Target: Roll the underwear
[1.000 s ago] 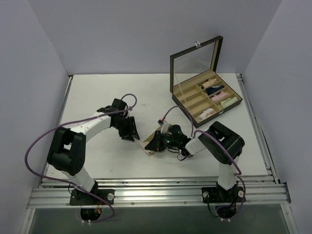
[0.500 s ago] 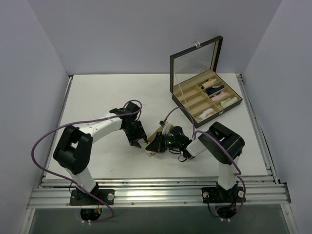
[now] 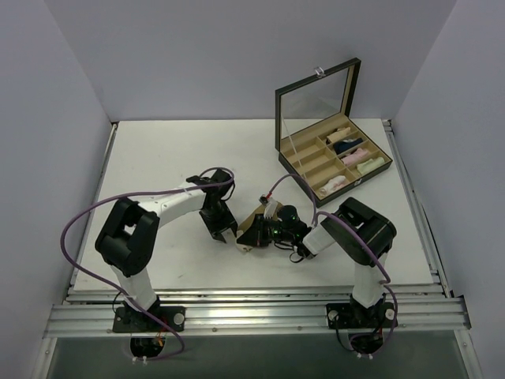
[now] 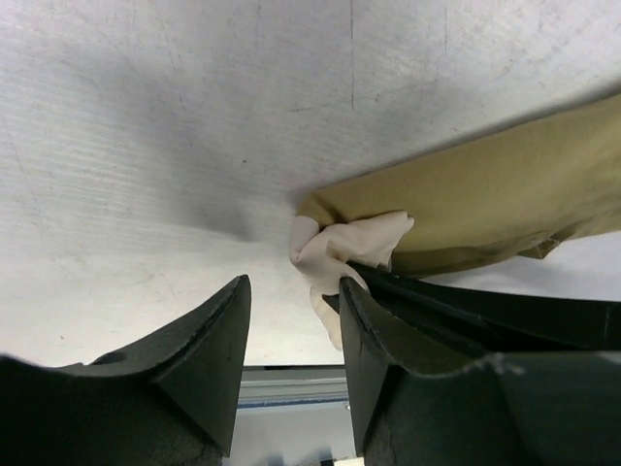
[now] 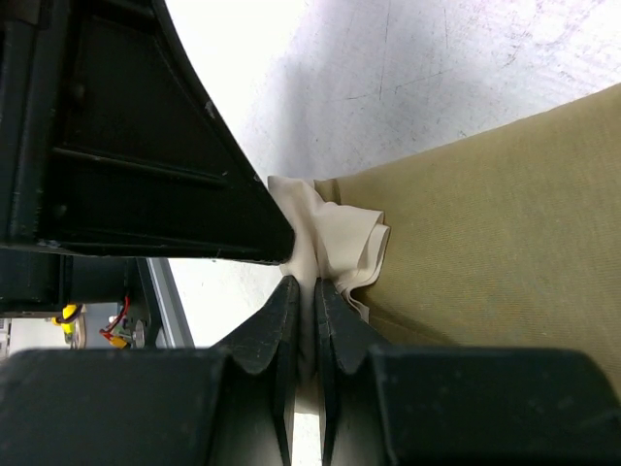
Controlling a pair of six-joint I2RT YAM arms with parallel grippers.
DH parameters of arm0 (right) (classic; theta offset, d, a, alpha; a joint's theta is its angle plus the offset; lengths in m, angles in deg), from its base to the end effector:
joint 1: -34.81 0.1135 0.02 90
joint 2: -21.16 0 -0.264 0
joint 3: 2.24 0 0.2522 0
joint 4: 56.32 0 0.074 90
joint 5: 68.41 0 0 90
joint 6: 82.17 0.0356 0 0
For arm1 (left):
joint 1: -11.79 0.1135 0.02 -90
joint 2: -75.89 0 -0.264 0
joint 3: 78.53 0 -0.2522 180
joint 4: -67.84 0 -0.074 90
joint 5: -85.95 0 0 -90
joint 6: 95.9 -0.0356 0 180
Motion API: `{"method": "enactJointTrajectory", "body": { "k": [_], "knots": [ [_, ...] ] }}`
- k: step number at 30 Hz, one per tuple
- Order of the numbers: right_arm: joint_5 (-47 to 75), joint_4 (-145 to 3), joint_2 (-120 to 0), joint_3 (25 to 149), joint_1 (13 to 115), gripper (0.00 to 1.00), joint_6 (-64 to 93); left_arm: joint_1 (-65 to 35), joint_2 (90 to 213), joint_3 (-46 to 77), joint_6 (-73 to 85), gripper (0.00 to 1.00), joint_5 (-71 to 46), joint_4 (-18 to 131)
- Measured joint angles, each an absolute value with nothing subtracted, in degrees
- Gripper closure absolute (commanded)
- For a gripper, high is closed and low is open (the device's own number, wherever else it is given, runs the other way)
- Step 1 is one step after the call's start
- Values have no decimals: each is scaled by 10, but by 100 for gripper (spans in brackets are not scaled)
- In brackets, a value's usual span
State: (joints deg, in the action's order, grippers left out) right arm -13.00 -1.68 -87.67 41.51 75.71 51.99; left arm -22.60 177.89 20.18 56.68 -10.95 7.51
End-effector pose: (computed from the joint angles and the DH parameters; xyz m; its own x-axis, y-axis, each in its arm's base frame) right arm 0.2234 0.2203 0.1159 -0.7678 0.0937 -0.6339 -0.5940 0.2668 0.7589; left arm 0.2681 -0.1887 0.1745 -0.8868 -0.4609 0.0336 -0.4582 0.8676 -0.1929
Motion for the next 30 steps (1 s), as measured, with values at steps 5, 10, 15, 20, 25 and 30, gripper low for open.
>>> {"method": "enactJointTrajectory", "body": {
  "k": [5,10,15,20,25,30],
  "knots": [
    [-130,-13,-877,412,757,100,520,-235,1804,187,570,68,-92,75],
    [-127,-15,-874,411,757,100,518,-245,1839,146,567,79,-80,58],
    [-117,-26,-863,407,757,100,512,-255,1854,119,566,59,-57,35],
    [-113,-27,-861,404,756,100,512,-257,1841,132,581,50,-44,34],
    [-113,-27,-861,404,756,100,511,-257,1840,132,595,49,-41,32],
    [-113,-27,-861,404,756,100,511,-257,1829,150,612,46,-39,47]
  ]
}}
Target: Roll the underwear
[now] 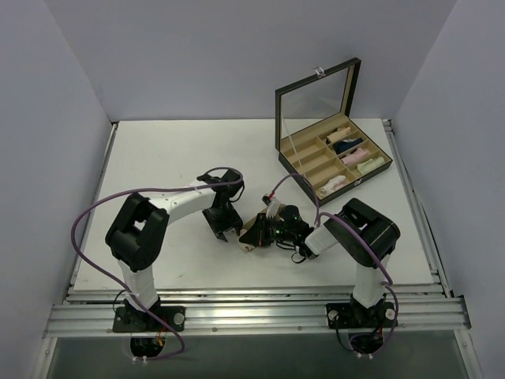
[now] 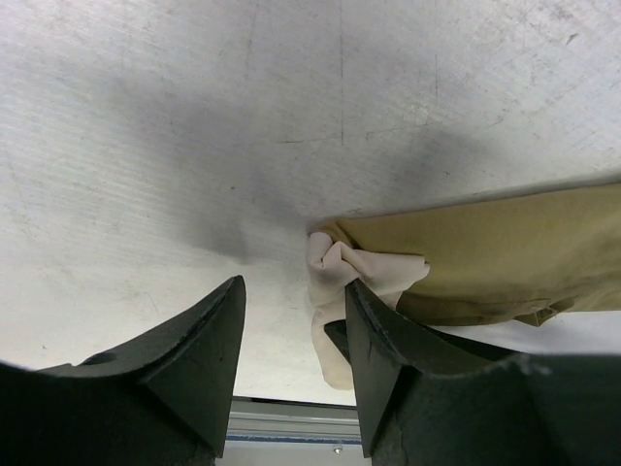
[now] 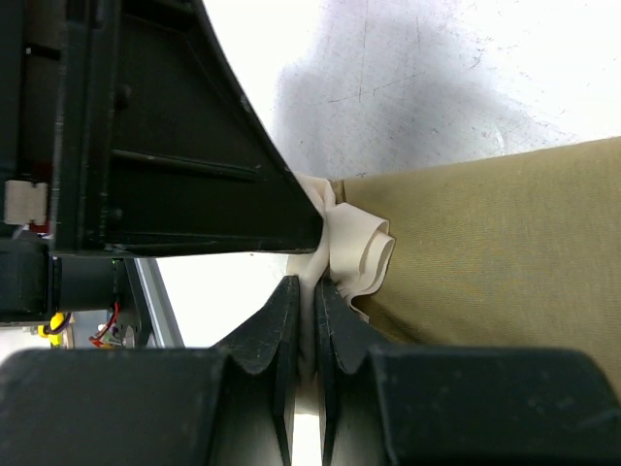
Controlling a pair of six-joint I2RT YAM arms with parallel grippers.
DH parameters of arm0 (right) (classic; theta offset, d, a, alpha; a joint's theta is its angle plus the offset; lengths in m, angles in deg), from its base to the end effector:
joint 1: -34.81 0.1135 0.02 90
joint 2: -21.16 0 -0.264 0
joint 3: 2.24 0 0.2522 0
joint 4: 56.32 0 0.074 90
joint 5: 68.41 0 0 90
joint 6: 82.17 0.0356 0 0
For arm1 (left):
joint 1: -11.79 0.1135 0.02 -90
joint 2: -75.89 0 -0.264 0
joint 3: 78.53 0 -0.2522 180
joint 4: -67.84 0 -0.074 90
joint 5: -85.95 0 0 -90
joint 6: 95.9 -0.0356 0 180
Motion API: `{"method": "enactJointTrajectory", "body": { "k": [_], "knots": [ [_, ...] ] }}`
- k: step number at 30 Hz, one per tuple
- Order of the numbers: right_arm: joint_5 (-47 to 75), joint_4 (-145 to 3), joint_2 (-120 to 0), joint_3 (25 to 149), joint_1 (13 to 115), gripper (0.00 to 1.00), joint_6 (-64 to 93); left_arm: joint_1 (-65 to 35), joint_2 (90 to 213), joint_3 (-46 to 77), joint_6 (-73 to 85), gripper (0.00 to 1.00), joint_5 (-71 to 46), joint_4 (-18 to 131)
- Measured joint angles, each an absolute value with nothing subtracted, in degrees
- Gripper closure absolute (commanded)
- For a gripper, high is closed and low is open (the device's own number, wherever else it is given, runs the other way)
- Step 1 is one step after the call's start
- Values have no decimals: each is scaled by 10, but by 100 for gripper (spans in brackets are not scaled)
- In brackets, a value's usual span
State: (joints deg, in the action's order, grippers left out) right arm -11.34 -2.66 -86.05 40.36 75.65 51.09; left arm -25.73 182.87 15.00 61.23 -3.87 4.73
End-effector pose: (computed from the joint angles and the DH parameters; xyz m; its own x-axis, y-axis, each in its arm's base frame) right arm 0.2205 0.2162 0.1181 -0.7575 0.1055 -0.6442 -0.5953 0.2934 0.7480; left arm 0.2741 -0.2103 0.1687 -0.8672 -0.4958 -0.0461 -0.4897 0.8660 -0.1012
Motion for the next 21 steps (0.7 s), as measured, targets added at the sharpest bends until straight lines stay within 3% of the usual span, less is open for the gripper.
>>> {"method": "enactJointTrajectory", "body": {
  "k": [13,16,17,18,21],
  "knots": [
    [-114,-27,-861,403,756,100,510,-256,1810,181,634,48,-30,88],
    [-114,-27,-861,403,756,100,510,-256,1810,181,635,58,-31,95],
    [-114,-27,-861,403,756,100,510,-256,1810,181,636,65,-31,97],
    [-114,-28,-861,403,757,100,509,-256,1811,182,637,79,-33,100],
    [-113,-44,-857,407,757,85,502,-256,1819,181,640,94,-38,104]
  ]
}}
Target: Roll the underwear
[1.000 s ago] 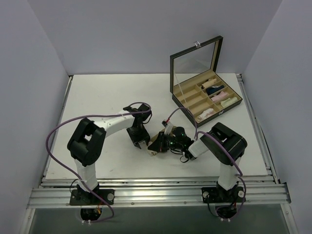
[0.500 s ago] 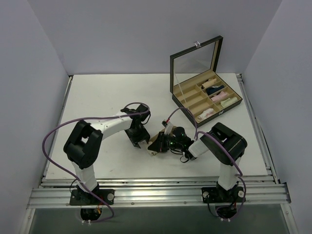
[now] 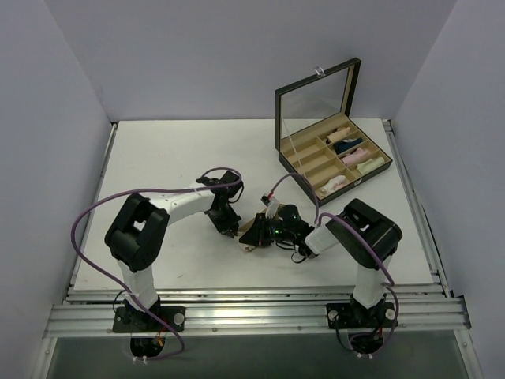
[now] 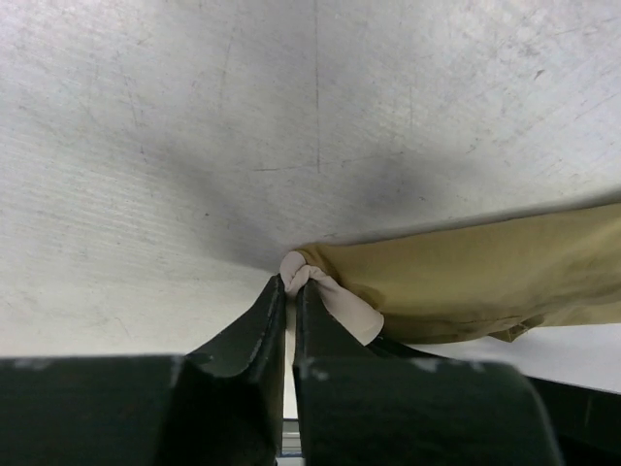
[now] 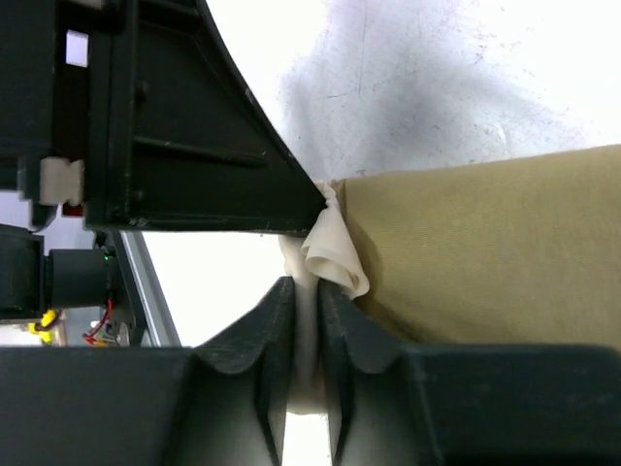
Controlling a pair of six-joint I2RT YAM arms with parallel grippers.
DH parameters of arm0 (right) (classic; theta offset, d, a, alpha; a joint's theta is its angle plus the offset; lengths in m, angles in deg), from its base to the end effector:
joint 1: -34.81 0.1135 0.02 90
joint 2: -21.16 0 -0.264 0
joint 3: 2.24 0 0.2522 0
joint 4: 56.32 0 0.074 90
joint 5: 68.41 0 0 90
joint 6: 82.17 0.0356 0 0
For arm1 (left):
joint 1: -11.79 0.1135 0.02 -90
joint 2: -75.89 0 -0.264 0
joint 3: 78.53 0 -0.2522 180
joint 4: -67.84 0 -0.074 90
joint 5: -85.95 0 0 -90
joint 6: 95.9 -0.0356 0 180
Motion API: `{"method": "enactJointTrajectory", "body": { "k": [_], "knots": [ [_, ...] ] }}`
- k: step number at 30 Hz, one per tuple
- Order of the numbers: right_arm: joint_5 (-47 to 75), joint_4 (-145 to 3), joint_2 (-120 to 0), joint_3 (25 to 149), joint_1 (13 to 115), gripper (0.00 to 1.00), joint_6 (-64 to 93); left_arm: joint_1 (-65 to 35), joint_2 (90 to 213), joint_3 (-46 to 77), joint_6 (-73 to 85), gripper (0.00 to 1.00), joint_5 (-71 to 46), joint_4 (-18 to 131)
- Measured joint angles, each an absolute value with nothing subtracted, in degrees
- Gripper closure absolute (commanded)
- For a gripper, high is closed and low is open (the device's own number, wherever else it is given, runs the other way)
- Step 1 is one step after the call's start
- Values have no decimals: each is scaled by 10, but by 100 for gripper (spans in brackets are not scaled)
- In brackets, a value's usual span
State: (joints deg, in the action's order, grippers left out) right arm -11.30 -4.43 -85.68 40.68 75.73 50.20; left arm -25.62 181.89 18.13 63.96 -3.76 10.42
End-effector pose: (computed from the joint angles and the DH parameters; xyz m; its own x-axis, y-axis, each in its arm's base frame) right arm 0.2208 0.2170 0.1180 -0.7575 0.0923 -0.6463 -0.5967 0.3038 0.7427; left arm 0.2737 -0.2091 0.1621 -0.8391 -0.5402 -0.0640 -0.5257 0.8355 -0.1600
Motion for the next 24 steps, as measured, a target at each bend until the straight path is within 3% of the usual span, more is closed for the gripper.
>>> {"method": "enactJointTrajectory", "body": {
  "k": [1,4,10,24],
  "knots": [
    [-110,-60,-850,410,758,76,497,-256,1823,178,638,96,-40,101],
    [-90,-127,-809,419,765,66,465,-257,1839,152,628,98,-40,73],
    [-8,-277,-726,454,806,57,391,-262,1859,121,621,98,-33,39],
    [248,-456,-724,541,950,55,263,-269,1880,92,614,98,-26,-10]
  ]
}}
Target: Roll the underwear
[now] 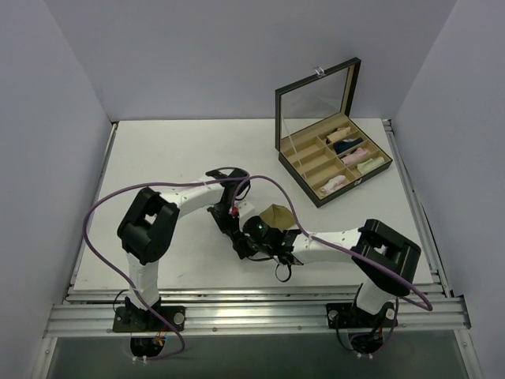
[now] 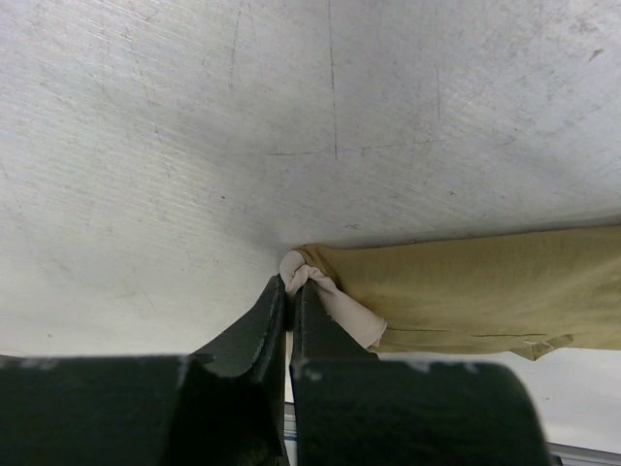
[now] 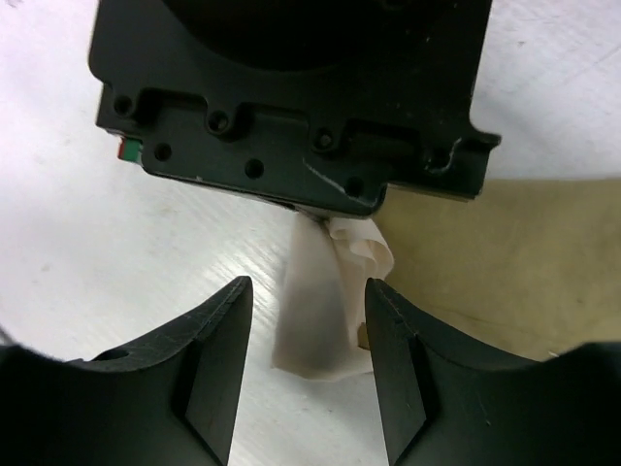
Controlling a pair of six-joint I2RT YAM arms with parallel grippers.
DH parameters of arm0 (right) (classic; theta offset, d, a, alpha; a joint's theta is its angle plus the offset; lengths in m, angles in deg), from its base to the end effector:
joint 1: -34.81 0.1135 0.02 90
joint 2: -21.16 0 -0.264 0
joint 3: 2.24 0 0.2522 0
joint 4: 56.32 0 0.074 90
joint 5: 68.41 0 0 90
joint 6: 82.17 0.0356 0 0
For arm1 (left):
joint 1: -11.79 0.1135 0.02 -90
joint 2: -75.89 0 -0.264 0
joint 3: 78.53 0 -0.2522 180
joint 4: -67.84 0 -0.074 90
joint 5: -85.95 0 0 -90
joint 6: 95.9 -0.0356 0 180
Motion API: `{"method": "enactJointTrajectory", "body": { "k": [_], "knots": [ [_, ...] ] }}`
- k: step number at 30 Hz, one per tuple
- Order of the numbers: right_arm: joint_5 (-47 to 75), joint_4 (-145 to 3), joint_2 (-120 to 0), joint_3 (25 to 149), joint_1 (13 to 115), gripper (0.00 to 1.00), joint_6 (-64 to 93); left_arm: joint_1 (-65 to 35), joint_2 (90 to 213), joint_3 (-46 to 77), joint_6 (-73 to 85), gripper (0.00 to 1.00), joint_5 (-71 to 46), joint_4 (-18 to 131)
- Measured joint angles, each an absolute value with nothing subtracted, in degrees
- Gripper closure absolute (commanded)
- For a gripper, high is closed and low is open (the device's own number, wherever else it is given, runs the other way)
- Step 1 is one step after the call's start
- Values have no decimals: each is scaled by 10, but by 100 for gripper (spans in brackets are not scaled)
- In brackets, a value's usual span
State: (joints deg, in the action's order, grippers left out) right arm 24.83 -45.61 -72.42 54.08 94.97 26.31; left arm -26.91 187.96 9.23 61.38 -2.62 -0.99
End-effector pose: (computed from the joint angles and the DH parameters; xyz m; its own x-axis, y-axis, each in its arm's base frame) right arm 0.1685 0.2898 0.1753 -0.4775 -0.1964 -0.8564 -0.7270 0.6357 0.2596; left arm 0.2807 -0.2238 0.1630 -0.8775 -0.4786 -0.0320 -0.4784 0.8780 -0.0119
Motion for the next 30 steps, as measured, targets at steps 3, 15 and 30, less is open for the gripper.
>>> {"method": "enactJointTrajectory", "body": {
  "k": [3,15,30],
  "knots": [
    [289,-476,-725,546,964,55,245,-269,1882,90,613,98,-26,-14],
    [358,-489,-759,560,1021,57,222,-269,1890,80,611,98,-30,-30],
    [410,-469,-801,583,1016,100,263,-250,1883,91,609,82,-47,-30]
  ]
}}
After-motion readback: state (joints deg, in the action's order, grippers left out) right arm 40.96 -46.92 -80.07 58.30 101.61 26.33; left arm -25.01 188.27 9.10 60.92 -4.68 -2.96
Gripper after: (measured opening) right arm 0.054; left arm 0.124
